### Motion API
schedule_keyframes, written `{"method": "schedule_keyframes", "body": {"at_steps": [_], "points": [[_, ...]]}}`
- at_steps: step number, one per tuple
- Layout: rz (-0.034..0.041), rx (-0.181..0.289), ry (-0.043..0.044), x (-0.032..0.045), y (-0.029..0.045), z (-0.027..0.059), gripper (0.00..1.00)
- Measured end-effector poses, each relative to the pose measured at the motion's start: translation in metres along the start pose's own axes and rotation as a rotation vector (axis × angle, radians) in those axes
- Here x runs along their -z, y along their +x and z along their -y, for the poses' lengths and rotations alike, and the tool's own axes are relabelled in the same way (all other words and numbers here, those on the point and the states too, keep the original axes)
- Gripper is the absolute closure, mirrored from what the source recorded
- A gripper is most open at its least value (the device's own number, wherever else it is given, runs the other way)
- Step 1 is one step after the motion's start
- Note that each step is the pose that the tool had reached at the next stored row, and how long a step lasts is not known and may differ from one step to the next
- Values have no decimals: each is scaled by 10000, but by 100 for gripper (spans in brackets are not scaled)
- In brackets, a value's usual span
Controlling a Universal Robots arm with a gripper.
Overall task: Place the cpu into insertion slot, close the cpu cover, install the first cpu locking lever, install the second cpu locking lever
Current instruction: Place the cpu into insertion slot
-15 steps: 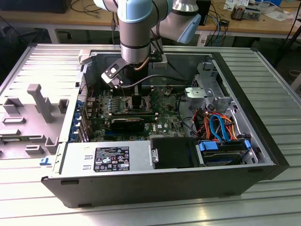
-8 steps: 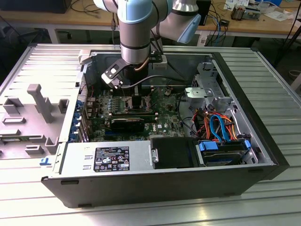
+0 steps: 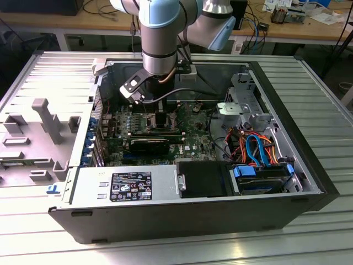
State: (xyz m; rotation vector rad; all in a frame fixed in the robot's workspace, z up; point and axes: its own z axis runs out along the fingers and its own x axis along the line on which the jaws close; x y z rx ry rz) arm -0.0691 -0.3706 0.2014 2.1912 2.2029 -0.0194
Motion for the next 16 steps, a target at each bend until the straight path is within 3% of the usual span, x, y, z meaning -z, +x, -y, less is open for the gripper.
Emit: {"method": "schedule_keyframes", "body": {"at_steps": [11,12,16], "points": [[-6,-36,1,-17,14,-14,45],[-10,-37,-1,-19,13,-14,38],[-7,-38,0,-20,-37,-13,38]]}}
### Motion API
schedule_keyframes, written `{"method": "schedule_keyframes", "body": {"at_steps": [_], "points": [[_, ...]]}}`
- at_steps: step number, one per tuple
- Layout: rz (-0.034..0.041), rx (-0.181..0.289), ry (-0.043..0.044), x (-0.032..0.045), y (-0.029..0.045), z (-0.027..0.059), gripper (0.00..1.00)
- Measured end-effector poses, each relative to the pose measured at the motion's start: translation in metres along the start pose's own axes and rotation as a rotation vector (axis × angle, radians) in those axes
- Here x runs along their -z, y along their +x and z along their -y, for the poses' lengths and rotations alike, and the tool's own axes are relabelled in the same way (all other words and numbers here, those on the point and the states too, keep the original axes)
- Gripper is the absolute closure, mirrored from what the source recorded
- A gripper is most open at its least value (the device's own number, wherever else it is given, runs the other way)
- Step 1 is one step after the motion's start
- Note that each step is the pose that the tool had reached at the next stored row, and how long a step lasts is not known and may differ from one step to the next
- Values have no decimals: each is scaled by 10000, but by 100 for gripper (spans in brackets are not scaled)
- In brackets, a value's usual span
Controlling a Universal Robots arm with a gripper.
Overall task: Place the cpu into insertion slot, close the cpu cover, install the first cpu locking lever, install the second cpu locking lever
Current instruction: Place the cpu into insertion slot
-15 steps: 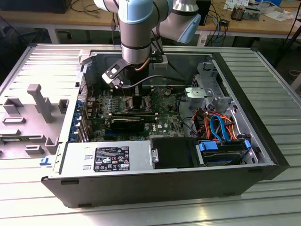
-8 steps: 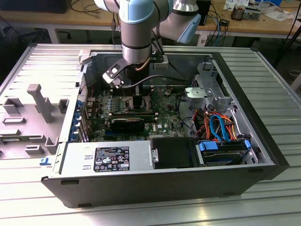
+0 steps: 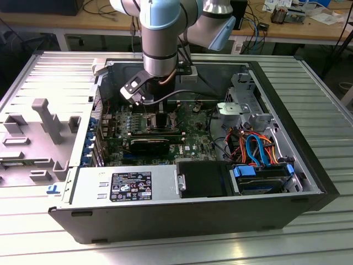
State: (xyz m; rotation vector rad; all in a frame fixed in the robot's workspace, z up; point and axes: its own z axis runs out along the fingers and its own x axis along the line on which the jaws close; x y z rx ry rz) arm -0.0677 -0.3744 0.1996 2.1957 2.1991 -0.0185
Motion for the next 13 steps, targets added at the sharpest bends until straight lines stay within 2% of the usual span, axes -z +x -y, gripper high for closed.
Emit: {"method": "schedule_keyframes", "body": {"at_steps": [3,9,13], "points": [[0,-1,2,1,-3,-8,38],[0,-44,7,4,-2,-83,38],[-63,-124,10,3,-1,-113,38]]}}
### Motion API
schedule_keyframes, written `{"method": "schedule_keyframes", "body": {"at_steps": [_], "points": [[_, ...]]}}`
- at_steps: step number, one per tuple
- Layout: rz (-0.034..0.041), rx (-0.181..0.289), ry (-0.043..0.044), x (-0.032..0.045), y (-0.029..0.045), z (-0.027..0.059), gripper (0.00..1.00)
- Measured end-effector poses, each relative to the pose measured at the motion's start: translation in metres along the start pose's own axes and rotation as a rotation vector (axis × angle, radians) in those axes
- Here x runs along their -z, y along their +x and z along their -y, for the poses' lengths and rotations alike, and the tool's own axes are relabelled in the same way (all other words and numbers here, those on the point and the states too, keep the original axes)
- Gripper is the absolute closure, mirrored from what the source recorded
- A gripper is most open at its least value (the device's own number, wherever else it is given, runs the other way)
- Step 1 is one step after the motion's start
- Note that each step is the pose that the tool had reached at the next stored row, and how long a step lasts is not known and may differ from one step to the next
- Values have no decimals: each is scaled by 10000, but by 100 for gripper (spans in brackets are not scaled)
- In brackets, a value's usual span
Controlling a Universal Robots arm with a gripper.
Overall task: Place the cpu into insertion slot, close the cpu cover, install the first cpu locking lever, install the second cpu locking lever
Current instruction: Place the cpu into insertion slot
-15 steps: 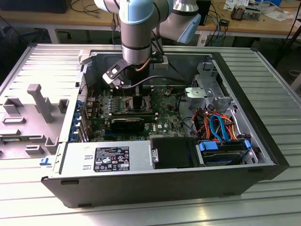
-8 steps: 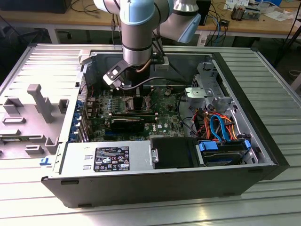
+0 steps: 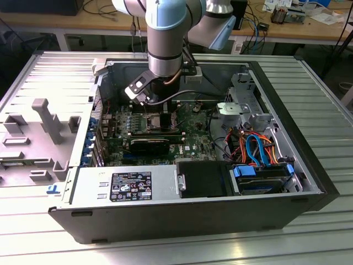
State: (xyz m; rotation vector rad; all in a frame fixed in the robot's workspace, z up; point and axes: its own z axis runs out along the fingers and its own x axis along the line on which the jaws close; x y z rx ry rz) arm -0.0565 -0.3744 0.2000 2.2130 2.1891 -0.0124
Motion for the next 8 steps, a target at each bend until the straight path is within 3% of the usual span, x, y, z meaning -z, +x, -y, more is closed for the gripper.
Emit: {"method": "schedule_keyframes", "body": {"at_steps": [8], "points": [[-118,-3,3,3,22,-4,38]]}}
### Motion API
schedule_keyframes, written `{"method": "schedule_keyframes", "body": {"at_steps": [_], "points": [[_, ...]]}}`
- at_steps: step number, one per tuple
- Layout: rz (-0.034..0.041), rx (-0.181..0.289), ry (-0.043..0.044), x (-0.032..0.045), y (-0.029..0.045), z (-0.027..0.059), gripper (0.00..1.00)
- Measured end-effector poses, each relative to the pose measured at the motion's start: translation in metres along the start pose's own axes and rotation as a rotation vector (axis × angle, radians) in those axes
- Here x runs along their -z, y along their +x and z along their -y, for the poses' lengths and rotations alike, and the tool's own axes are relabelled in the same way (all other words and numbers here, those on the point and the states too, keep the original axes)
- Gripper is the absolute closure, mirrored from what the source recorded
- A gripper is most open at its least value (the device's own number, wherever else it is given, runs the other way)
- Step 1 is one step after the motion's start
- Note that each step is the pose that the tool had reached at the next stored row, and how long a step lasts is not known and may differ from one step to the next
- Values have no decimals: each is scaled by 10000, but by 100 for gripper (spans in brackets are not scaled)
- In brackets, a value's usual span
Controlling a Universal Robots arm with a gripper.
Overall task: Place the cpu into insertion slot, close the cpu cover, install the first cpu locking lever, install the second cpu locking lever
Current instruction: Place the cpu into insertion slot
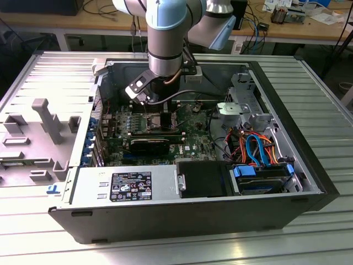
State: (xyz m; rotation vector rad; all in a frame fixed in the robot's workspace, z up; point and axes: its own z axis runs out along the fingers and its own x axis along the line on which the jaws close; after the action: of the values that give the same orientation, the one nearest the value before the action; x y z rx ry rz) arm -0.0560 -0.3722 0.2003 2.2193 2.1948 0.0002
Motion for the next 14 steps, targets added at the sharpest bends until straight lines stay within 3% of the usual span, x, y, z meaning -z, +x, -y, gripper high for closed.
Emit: {"method": "schedule_keyframes", "body": {"at_steps": [3,6,11,14], "points": [[-58,-1,0,2,-4,2,38],[-61,-1,1,2,-4,2,38],[-60,-2,1,91,-9,1,38],[-62,-1,0,92,-9,1,38]]}}
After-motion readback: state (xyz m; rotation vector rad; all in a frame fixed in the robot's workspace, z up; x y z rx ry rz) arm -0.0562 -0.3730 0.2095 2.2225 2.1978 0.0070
